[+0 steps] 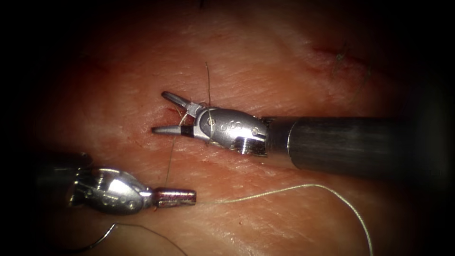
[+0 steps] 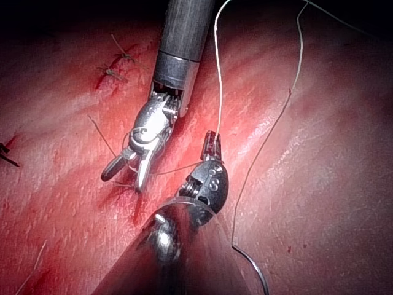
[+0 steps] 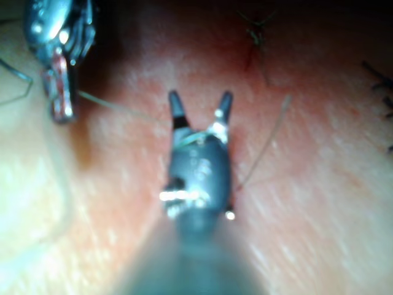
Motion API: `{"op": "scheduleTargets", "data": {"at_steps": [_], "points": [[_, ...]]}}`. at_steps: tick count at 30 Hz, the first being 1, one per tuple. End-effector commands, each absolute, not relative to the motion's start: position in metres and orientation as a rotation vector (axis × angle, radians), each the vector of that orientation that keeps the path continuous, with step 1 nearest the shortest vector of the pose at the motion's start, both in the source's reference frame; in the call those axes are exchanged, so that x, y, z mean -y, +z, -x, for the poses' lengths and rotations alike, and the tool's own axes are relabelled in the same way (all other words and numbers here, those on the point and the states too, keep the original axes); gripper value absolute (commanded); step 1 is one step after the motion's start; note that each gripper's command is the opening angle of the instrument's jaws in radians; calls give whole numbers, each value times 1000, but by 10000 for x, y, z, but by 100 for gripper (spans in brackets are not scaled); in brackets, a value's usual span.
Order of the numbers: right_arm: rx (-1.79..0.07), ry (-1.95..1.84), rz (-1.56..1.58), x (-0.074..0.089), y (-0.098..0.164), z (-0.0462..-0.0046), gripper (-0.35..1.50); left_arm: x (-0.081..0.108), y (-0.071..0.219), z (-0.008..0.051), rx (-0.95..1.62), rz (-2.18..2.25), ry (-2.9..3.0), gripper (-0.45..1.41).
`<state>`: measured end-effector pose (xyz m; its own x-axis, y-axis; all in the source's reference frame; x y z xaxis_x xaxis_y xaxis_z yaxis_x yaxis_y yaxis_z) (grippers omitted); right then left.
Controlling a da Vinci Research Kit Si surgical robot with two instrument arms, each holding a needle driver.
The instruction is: Wound Closure
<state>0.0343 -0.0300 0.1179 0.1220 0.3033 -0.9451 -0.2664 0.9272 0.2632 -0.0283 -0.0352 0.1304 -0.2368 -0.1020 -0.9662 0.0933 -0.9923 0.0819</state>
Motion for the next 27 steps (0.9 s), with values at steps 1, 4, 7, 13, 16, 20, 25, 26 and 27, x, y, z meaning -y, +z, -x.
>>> {"op": "scheduleTargets", "data": {"at_steps": [1,4,7,13,16,20,25,26,27], "points": [[-1380,406,-36,303,1187,-353,98,356,1305,289,5,-1862,-2373,-45],[-1362,393,-39,308,1192,-358,98,354,1293,290,14,-1861,-2363,-45],[-1349,384,-41,311,1195,-361,98,352,1287,291,14,-1862,-2360,-45],[-1349,340,-73,325,1199,-362,98,318,1259,283,52,-1849,-2323,-45],[-1351,332,-78,330,1197,-362,98,299,1248,280,81,-1837,-2314,-45],[-1357,325,-85,335,1193,-362,98,268,1242,276,109,-1826,-2310,-45],[-1367,312,-97,341,1188,-359,100,239,1260,269,114,-1822,-2320,-45],[-1368,309,-99,344,1186,-358,100,229,1270,268,114,-1822,-2321,-45],[-1373,303,-105,346,1185,-357,100,219,1282,267,124,-1830,-2321,-45]]}}
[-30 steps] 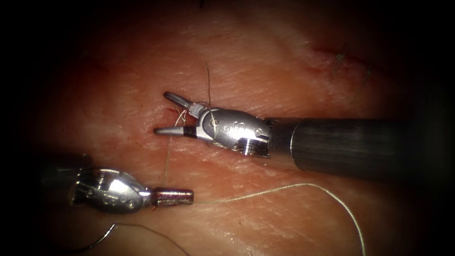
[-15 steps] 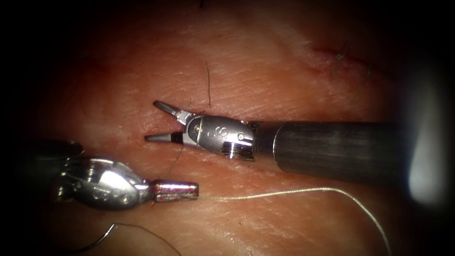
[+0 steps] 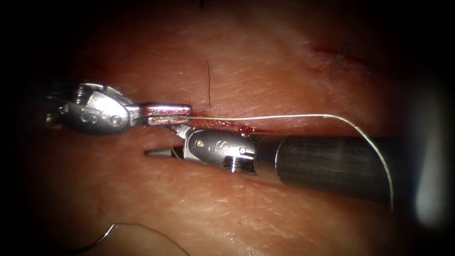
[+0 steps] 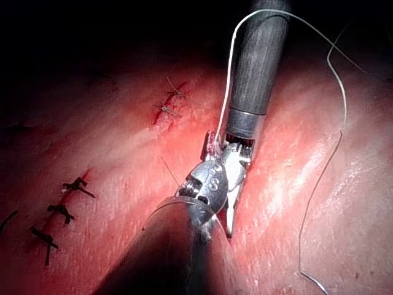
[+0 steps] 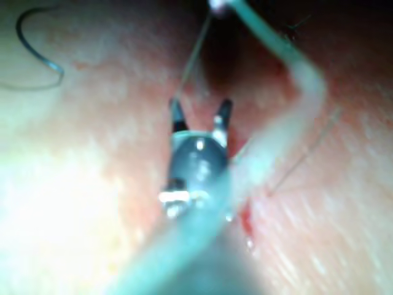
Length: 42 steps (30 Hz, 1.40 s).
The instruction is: Wound Closure
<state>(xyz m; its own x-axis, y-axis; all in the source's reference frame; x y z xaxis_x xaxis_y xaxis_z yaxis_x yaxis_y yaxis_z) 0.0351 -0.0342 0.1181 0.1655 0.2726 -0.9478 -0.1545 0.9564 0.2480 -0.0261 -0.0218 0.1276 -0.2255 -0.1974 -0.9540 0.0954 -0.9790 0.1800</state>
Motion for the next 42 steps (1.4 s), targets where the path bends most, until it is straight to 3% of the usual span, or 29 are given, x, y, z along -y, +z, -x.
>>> {"op": "scheduleTargets", "data": {"at_steps": [1,16,42], "points": [[-1375,300,-107,348,1184,-355,100,210,1295,266,128,-1828,-2322,-45],[-1401,290,-110,350,1181,-346,93,183,1401,279,117,-1878,-2324,-45],[-1643,398,-43,345,1171,-352,88,188,1440,270,128,-2015,-2253,-45]]}}
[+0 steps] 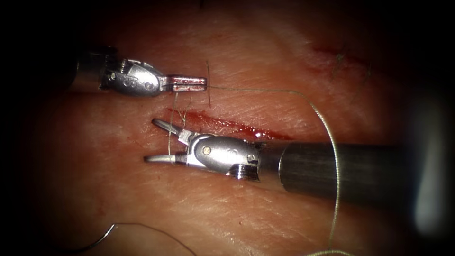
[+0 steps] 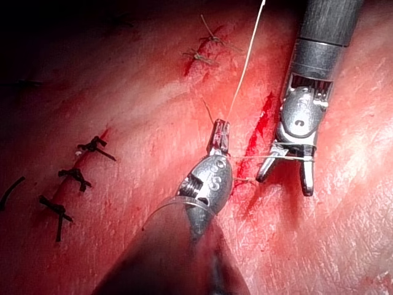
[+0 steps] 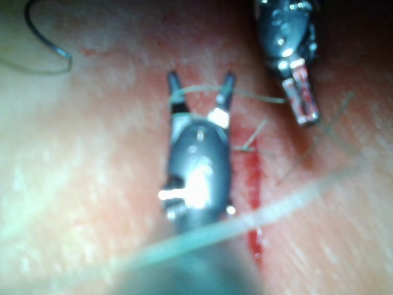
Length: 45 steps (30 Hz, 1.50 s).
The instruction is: Wound Closure
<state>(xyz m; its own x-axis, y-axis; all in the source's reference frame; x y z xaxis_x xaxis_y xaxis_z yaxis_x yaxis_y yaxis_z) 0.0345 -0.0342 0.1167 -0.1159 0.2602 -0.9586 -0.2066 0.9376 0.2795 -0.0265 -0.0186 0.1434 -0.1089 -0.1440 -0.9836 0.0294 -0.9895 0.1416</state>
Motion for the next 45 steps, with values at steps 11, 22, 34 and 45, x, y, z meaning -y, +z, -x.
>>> {"op": "scheduleTargets", "data": {"at_steps": [11,22,34,45], "points": [[-1663,470,-18,329,1154,-337,88,203,1448,247,122,-2048,-2243,-45],[-1632,510,17,325,1161,-318,89,216,1439,236,122,-2098,-2241,-45],[-1640,511,20,328,1159,-316,91,224,1437,220,148,-2161,-2252,-45],[-1641,509,19,328,1160,-317,91,226,1437,210,152,-2166,-2260,-45]]}}
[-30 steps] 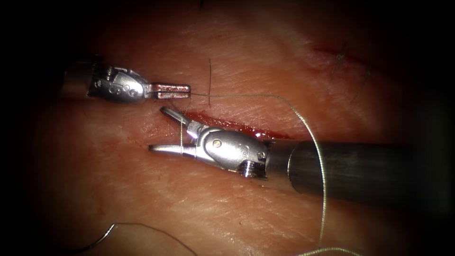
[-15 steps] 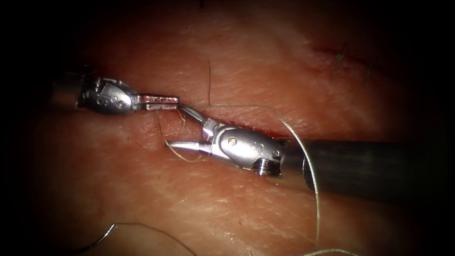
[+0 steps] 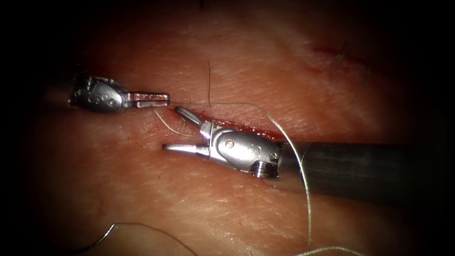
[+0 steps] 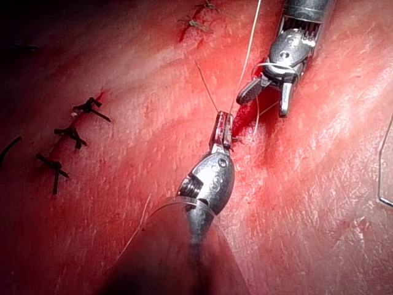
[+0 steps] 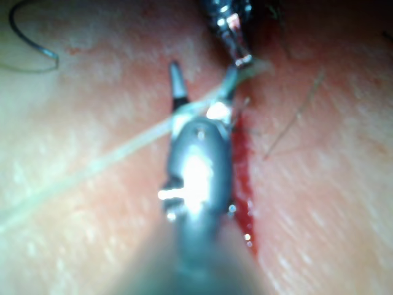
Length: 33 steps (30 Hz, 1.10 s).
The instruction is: Wound Closure
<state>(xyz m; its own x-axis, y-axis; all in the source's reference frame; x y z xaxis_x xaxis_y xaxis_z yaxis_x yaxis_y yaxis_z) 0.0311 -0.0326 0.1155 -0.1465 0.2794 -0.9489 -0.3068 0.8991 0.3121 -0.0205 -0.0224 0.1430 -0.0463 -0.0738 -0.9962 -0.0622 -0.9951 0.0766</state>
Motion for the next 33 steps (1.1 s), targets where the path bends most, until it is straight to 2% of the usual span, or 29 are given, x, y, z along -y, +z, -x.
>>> {"op": "scheduleTargets", "data": {"at_steps": [1,14,25,33], "points": [[-1641,510,19,327,1159,-316,91,229,1436,208,154,-2164,-2262,-45],[-1615,525,19,303,1156,-312,89,285,1425,161,153,-2171,-2294,-45],[-1553,557,47,278,1164,-352,84,332,1400,197,101,-2197,-2266,-45],[-1446,478,10,295,1189,-376,84,336,1324,250,17,-2252,-2201,-45]]}}
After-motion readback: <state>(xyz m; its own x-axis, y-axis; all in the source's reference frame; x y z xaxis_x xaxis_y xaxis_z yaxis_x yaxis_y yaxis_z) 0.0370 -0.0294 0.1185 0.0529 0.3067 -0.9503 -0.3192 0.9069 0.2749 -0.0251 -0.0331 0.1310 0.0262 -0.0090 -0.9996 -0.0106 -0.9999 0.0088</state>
